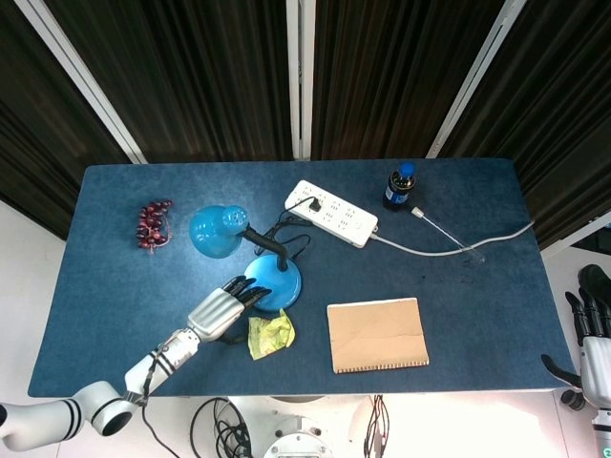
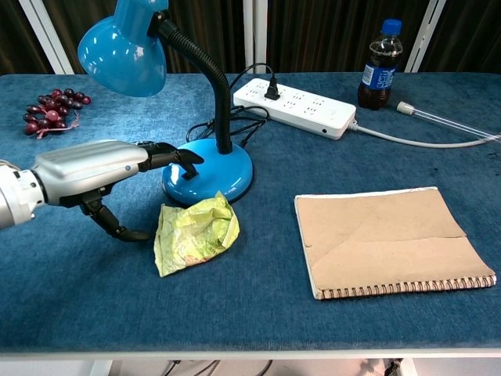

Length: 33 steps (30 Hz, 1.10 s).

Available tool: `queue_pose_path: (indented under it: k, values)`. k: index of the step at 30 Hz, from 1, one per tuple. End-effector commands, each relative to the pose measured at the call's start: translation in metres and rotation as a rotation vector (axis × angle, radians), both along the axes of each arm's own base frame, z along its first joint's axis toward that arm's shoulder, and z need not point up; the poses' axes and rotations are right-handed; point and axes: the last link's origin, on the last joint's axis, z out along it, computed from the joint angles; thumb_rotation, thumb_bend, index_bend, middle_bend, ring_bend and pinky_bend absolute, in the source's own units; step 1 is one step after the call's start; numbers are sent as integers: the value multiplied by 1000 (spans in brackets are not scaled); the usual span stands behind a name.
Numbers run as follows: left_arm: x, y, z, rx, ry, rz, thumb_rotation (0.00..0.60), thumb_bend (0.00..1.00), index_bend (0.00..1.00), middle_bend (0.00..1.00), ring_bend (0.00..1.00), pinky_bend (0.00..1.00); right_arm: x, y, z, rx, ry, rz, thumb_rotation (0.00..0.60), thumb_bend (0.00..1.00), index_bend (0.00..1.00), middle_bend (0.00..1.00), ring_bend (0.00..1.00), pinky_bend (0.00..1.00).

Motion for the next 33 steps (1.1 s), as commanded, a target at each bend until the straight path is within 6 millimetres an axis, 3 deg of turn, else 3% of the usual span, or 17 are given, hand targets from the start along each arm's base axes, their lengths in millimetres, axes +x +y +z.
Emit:
queue_pose_path:
  k: [1, 13, 19, 26, 33]
  values:
    - [0, 0, -1, 0, -2, 2, 600, 215, 74, 126, 0, 79, 0, 0, 0, 0, 1, 1, 600, 82, 0, 0, 0, 0]
    - [1, 3, -5, 0, -1, 2, 600, 215, 74, 126, 0, 79, -1, 0, 0, 0, 4, -5, 600, 84, 0, 0, 0, 0]
    - [2, 2, 9, 37, -17, -14, 600, 214, 74, 125, 0, 79, 0, -1, 1, -3, 3, 3, 600, 84, 0, 0, 0, 0]
    - [-17, -14, 46, 108, 6, 12, 600, 216, 82, 125, 0, 79, 5, -5, 3, -4, 0, 25, 600, 84, 0, 0, 0, 0]
    - [-70, -48, 108, 223, 83, 139, 600, 214, 94, 125, 0, 79, 12, -8, 10, -29, -16, 54, 600, 83, 0, 0, 0, 0]
